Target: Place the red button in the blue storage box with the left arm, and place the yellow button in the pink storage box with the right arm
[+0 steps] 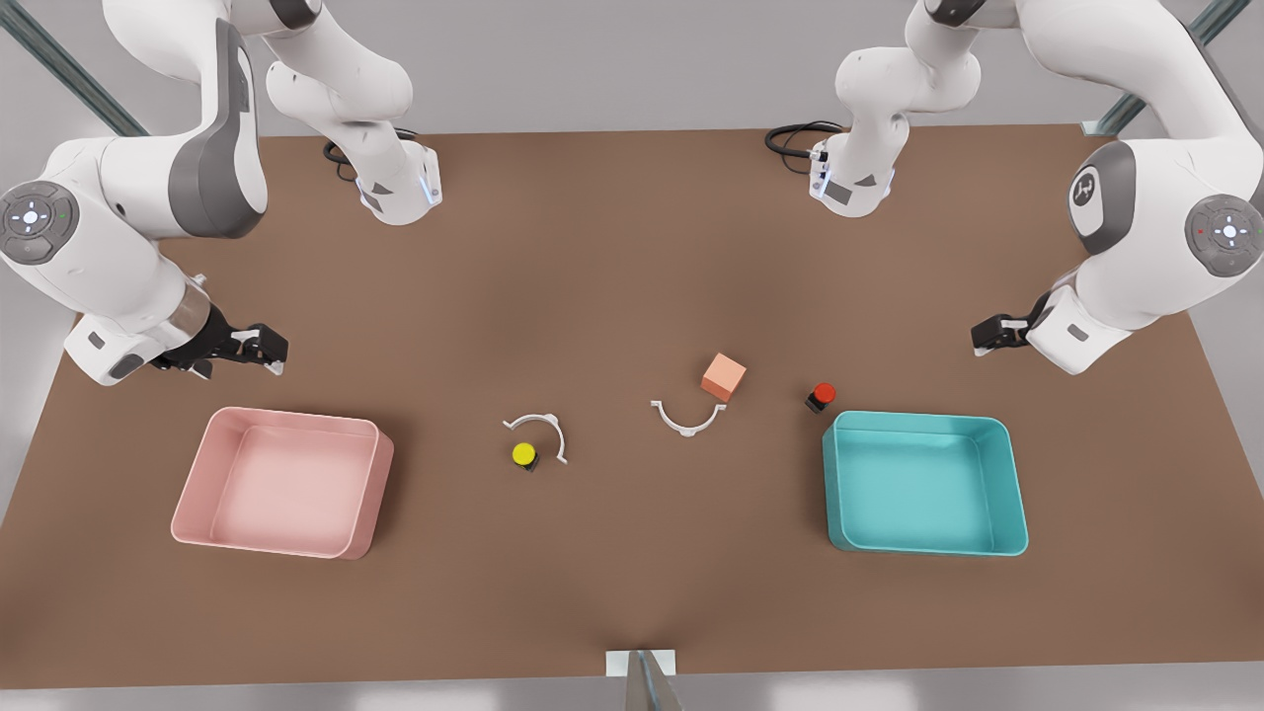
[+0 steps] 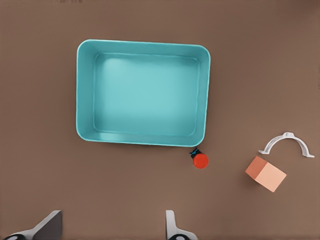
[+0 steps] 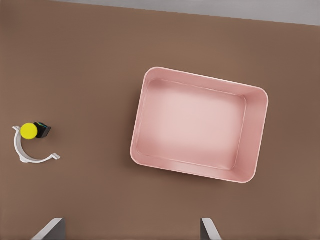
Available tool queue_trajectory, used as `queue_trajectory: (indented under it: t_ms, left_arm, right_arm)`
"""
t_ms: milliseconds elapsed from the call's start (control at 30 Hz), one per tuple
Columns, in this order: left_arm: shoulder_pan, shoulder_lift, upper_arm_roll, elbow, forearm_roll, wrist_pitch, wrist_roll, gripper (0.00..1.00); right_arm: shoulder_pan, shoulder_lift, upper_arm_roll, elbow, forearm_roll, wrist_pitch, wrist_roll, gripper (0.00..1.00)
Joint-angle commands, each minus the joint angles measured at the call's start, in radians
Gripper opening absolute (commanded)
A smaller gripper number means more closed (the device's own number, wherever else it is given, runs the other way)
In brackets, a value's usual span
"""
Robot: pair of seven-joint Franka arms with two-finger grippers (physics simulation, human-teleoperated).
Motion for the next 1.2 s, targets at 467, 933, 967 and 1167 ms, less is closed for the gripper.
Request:
queue_trajectory:
  t_ms: [467,933,967,1167]
  left_arm:
    - [-0.15,-0.094,-0.003,-0.635,-0.123,0.737,-0.268,1.0]
    - [-0.236,0.021,-0.003,-0.846,-0.192,1.115,-0.291,1.0]
    - [-0.236,0.027,-0.003,-0.846,-0.192,1.115,-0.291,1.0]
    - [-0.236,0.048,-0.003,-0.846,-0.191,1.115,-0.285,1.0]
  right_arm:
    - [0.31,0.246,0.167,0.004,-0.011,0.304,0.453,1.0]
    - [0.381,0.467,0.094,0.005,-0.043,0.542,0.561,1.0]
    - [0.376,0.476,0.083,0.005,-0.043,0.547,0.559,1.0]
    - [0.365,0.537,0.074,0.004,-0.04,0.605,0.562,1.0]
